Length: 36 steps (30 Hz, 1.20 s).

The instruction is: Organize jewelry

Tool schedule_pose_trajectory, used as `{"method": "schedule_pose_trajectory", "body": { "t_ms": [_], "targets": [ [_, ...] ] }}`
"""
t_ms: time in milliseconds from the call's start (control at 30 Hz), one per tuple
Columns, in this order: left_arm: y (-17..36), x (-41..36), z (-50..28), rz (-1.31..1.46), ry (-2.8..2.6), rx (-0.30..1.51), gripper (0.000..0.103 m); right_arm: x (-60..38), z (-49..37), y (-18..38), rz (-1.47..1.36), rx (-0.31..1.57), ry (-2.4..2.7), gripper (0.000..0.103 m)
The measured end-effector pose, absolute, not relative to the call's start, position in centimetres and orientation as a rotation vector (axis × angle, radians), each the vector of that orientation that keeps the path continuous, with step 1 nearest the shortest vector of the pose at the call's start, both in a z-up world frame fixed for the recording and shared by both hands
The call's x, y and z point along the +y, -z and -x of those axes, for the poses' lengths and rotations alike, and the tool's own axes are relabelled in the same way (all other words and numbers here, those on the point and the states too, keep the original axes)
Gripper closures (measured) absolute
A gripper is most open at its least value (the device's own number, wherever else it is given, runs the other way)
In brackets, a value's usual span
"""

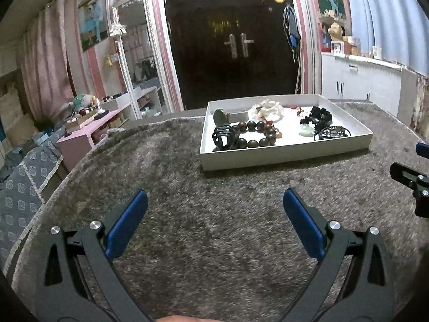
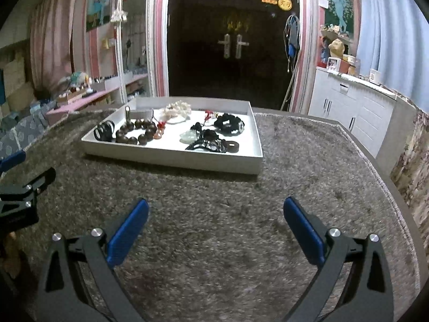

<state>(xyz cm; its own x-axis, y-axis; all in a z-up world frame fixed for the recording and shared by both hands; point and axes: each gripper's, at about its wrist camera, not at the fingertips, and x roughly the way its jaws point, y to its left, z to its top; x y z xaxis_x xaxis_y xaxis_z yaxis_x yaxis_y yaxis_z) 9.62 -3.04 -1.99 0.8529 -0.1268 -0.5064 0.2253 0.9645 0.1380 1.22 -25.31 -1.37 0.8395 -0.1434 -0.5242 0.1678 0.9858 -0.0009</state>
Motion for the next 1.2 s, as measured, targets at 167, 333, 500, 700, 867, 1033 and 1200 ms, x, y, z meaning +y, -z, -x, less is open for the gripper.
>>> {"method": "schedule_pose_trajectory", "body": {
  "t_ms": [167,333,500,700,867,1033,1200],
  "targets": [
    [1.7,-1.7,-9.5,-0.127,0.159,0.5,0.003,-25.1,-0.1,1.3,-0.038,0.488,0.169,0.002],
    [1.8,-1.3,-9.8,-0.102,0.155,0.508,0.003,-24.8,0.8,1.0,-0.028,0.438,0.178,0.002],
    [1.8,-1.9,-9.5,-0.132,0.155,0.491,0.003,-25.0,0.2,1.1,-0.039,0.466,0.171,0.002],
    [1.7,-2.0,-9.4,-0.137,0.15,0.489,0.003,-25.2,0.3,1.1,-0.039,0.461,0.182,0.002],
    [1.7,-2.0,-9.4,-0.138,0.148,0.489,0.003,-24.9,0.3,1.0,-0.023,0.462,0.182,0.002],
    [1.7,-2.0,-9.4,-0.137,0.145,0.488,0.003,-24.9,0.2,1.0,-0.023,0.462,0.181,0.002],
    [1.7,-1.9,-9.5,-0.137,0.146,0.488,0.003,-24.8,0.3,1.0,-0.023,0.46,0.179,0.002]
  ]
}}
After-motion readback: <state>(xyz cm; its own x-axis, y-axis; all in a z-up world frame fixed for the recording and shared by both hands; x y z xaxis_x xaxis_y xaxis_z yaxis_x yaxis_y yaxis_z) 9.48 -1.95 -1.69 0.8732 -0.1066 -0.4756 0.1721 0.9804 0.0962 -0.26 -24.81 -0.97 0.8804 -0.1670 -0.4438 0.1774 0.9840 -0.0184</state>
